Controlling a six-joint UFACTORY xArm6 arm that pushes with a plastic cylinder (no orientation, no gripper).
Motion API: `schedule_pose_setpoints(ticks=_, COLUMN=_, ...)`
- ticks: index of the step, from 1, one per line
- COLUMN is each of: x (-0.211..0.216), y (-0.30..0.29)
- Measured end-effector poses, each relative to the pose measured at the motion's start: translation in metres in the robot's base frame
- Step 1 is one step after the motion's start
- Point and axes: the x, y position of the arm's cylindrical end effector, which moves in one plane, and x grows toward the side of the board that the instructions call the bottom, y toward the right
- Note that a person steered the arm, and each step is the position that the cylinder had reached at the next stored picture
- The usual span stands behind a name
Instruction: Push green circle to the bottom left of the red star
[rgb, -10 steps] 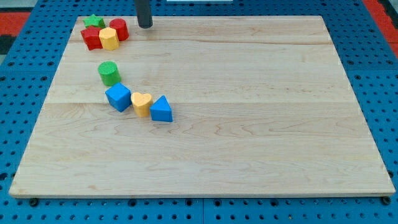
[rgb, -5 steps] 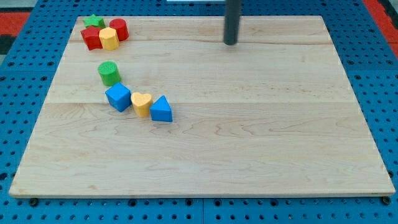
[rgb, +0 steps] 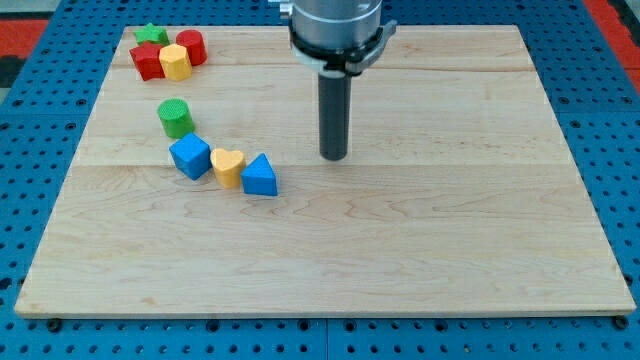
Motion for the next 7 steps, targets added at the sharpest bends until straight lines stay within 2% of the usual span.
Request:
schedule_pose_setpoints(ticks=1, x=-0.028, y=-0.013)
schedule_pose_setpoints(ticks=2, x=-0.055, y=-0.075)
schedule_pose_setpoints(ticks=4, x=-0.027, y=-0.190)
schedule_pose_setpoints(ticks=6, x=-0.005, y=-0.196)
schedule_pose_setpoints(ticks=7, x=0.009, y=-0.217)
